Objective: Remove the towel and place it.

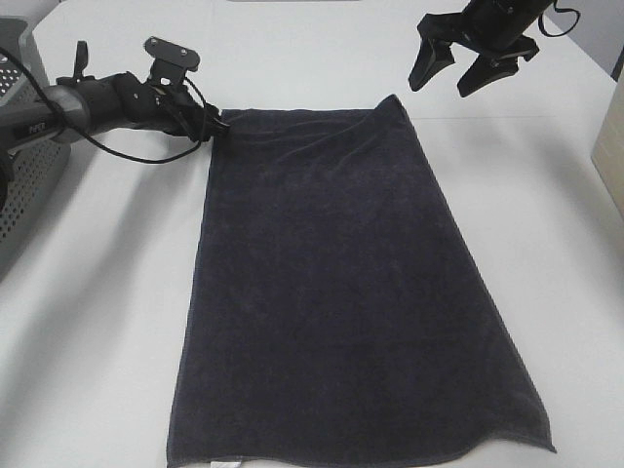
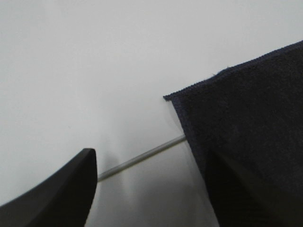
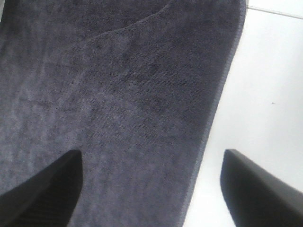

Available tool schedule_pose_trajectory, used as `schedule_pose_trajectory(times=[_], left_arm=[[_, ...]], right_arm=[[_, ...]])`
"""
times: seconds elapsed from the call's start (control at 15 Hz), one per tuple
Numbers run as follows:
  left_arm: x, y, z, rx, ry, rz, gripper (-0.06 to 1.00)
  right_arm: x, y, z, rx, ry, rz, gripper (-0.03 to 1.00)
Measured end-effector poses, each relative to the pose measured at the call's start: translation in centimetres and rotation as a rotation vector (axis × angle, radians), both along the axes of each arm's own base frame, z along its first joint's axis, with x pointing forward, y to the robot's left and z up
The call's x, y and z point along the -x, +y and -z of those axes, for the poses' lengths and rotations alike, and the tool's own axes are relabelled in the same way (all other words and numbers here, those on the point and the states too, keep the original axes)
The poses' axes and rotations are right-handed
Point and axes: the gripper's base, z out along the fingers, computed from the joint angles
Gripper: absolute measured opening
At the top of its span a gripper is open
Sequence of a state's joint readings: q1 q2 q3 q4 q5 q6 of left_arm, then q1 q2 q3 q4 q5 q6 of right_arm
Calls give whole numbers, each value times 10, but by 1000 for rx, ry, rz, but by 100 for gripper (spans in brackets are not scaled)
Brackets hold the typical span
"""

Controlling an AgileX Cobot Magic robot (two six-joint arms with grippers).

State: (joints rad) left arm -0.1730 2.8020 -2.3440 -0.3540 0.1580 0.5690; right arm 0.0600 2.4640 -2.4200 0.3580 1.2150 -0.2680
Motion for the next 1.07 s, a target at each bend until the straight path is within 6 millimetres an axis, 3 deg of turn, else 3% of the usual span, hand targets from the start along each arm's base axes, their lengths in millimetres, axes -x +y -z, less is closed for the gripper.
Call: schedule_pose_trajectory(times=[0.33, 0.73, 1.07], left_arm=[[1, 3, 2, -43, 18, 19, 62], [-3, 40, 4, 44, 62, -92, 62], [1, 11, -1, 46, 68, -42, 70]], right_arm=[[0, 0, 0, 0, 0, 1, 78], [0, 0, 0, -3, 1, 1, 78], [0, 0, -1, -4, -1, 2, 78]])
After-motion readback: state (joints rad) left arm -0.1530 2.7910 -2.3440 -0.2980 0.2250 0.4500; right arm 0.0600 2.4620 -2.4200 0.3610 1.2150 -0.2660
